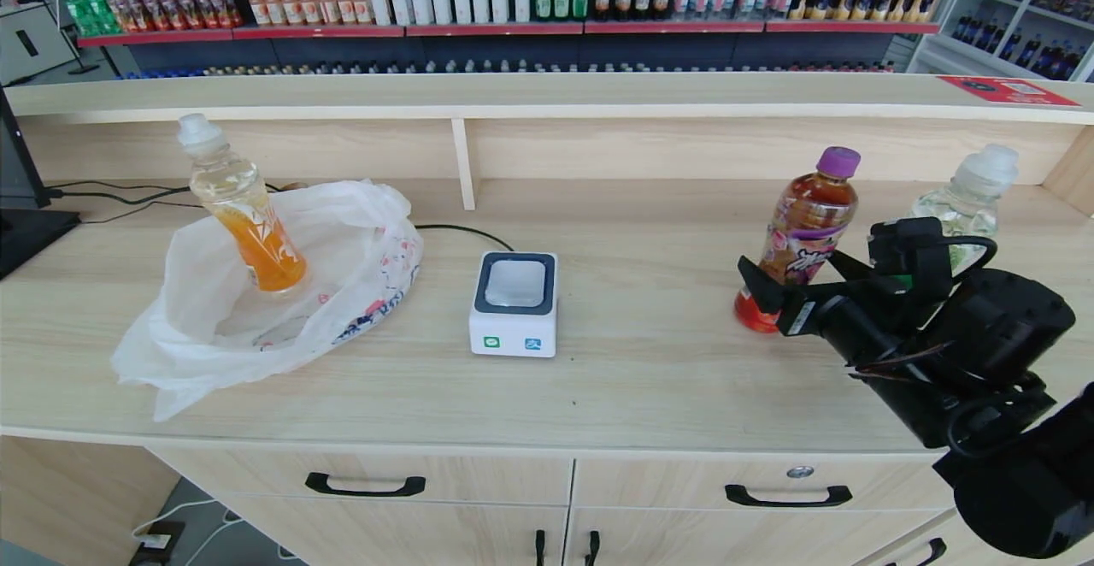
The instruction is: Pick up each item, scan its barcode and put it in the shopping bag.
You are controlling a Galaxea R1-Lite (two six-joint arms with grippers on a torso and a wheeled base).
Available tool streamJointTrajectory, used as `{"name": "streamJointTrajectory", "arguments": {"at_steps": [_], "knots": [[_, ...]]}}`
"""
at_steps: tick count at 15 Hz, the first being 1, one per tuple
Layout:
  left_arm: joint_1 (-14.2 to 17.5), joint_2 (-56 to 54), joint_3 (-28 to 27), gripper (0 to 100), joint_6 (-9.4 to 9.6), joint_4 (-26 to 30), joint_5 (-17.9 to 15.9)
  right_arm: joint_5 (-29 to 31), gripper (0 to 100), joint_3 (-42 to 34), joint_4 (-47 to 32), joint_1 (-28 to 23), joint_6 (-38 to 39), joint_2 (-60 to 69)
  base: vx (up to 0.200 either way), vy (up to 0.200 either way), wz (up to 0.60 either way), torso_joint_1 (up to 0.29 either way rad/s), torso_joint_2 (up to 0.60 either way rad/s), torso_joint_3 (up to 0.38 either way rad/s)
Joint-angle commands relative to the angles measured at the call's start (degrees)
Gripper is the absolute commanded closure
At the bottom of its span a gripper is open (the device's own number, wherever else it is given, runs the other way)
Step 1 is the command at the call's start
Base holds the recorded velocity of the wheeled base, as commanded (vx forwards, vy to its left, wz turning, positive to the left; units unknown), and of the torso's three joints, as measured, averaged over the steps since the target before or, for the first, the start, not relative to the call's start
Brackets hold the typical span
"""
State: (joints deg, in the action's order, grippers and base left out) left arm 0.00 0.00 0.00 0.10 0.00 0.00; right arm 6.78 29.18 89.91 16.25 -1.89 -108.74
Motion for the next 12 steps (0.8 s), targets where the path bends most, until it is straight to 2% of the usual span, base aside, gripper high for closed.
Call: {"name": "streamJointTrajectory", "arguments": {"at_steps": [1, 12], "knots": [[0.0, 0.0, 0.0, 0, -0.01, 0.0, 0.0, 0.0, 0, 2.7, 0.1, -0.9, 0.0, -2.1, 0.000, 0.000, 0.00, 0.000, 0.00, 0.000], [0.0, 0.0, 0.0, 0, -0.01, 0.0, 0.0, 0.0, 0, 11.7, 0.1, -3.2, 0.8, -7.7, 0.000, 0.000, 0.00, 0.000, 0.00, 0.000]]}}
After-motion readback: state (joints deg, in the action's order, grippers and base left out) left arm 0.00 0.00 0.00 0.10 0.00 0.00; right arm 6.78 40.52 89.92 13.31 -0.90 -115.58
